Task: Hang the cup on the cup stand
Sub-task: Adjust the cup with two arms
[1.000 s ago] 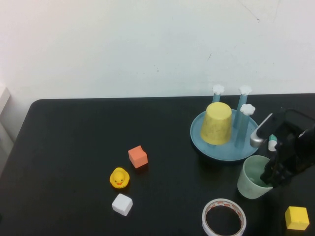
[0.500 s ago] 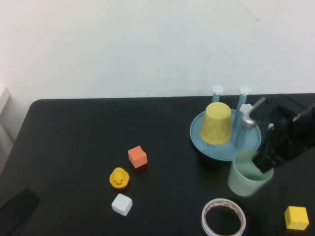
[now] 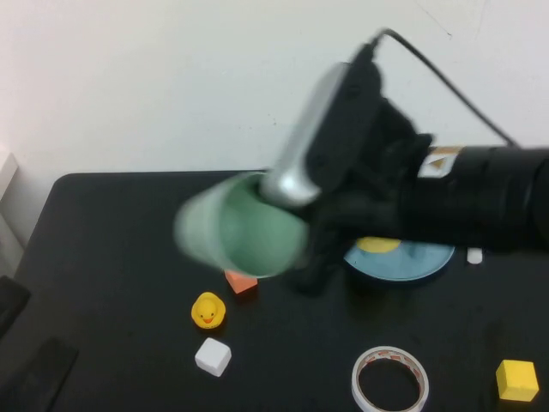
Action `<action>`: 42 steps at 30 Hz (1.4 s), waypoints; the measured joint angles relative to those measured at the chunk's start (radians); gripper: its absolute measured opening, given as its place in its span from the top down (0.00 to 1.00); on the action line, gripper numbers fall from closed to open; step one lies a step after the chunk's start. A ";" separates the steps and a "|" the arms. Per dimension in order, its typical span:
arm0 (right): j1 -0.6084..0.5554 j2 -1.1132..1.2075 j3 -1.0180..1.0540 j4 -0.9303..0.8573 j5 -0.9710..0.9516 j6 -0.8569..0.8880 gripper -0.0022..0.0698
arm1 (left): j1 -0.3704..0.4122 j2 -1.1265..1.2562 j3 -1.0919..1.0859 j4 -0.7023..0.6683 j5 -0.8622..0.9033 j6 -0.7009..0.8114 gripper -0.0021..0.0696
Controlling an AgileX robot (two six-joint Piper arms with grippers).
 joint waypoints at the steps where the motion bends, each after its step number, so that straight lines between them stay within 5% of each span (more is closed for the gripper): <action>1: 0.043 -0.002 0.000 0.020 -0.050 -0.018 0.94 | 0.000 0.000 0.000 0.000 0.000 -0.010 0.01; 15: 0.429 0.024 0.000 0.053 -0.375 -0.052 0.94 | 0.000 0.002 0.000 -0.009 -0.054 -0.107 0.01; 25: 0.472 0.062 0.000 0.053 -0.394 -0.050 0.94 | 0.000 0.002 0.000 -0.009 -0.101 -0.097 0.01; 32: 0.472 0.074 0.000 0.053 -0.409 -0.050 0.94 | 0.000 0.006 0.000 -0.005 -0.122 -0.075 0.16; 35: 0.472 0.078 0.000 0.053 -0.388 -0.050 0.88 | 0.000 0.006 0.000 -0.004 -0.122 -0.067 0.19; 42: 0.472 0.078 0.000 0.155 -0.334 -0.055 0.50 | 0.000 0.006 0.000 -0.008 -0.130 -0.034 0.20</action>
